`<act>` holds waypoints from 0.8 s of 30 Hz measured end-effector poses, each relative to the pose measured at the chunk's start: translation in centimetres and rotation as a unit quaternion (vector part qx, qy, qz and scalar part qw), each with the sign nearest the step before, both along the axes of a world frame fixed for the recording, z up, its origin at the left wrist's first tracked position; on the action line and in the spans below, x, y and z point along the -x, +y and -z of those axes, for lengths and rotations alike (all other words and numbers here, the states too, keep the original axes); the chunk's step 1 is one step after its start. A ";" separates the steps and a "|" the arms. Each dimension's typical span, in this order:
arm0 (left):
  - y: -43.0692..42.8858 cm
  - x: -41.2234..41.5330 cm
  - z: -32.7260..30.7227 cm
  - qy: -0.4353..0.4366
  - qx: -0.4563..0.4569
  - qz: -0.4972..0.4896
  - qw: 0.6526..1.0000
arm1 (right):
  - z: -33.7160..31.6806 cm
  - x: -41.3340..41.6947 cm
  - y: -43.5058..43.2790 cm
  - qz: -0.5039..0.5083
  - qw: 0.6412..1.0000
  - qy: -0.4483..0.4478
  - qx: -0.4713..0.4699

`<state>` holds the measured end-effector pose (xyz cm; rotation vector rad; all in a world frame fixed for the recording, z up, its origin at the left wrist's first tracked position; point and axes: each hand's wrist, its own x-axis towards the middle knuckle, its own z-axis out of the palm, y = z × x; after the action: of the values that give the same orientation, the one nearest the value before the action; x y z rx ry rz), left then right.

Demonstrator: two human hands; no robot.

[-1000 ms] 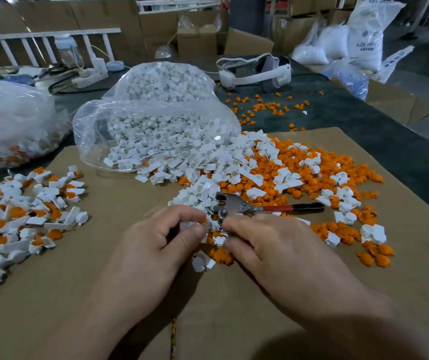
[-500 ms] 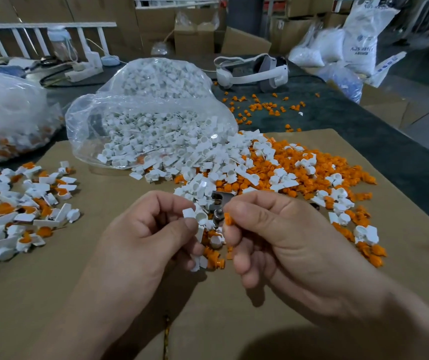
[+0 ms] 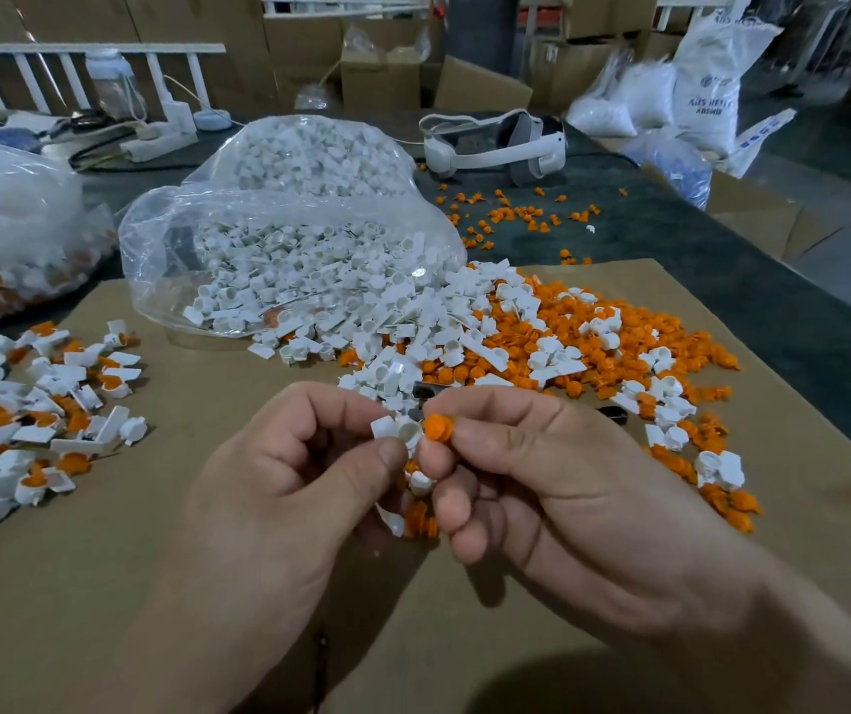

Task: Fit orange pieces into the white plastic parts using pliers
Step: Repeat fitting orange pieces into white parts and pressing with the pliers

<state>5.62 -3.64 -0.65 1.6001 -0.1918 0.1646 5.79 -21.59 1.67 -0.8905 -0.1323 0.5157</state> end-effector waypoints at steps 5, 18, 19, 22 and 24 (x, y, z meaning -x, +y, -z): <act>0.4 -0.1 0.3 -0.004 -0.029 -0.015 0.999 | 0.4 0.1 0.4 0.028 0.997 -0.060 0.043; 0.3 0.1 0.4 -0.025 -0.048 -0.024 0.998 | 0.8 1.2 0.5 0.150 0.881 -0.259 0.367; 0.2 0.1 0.5 -0.026 -0.059 -0.027 0.998 | 0.9 1.5 0.5 0.174 0.826 -0.305 0.440; 0.0 0.0 0.9 -0.028 -0.064 -0.031 0.997 | 0.3 1.8 0.8 0.210 0.651 -0.436 0.584; -0.1 -0.1 1.1 -0.031 -0.068 -0.032 0.997 | -0.5 2.0 0.9 0.204 0.612 -0.463 0.608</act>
<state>5.68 -3.71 -1.73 1.7394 -0.2037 0.2562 3.81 -20.65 2.14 -2.4362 -0.5431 -0.4925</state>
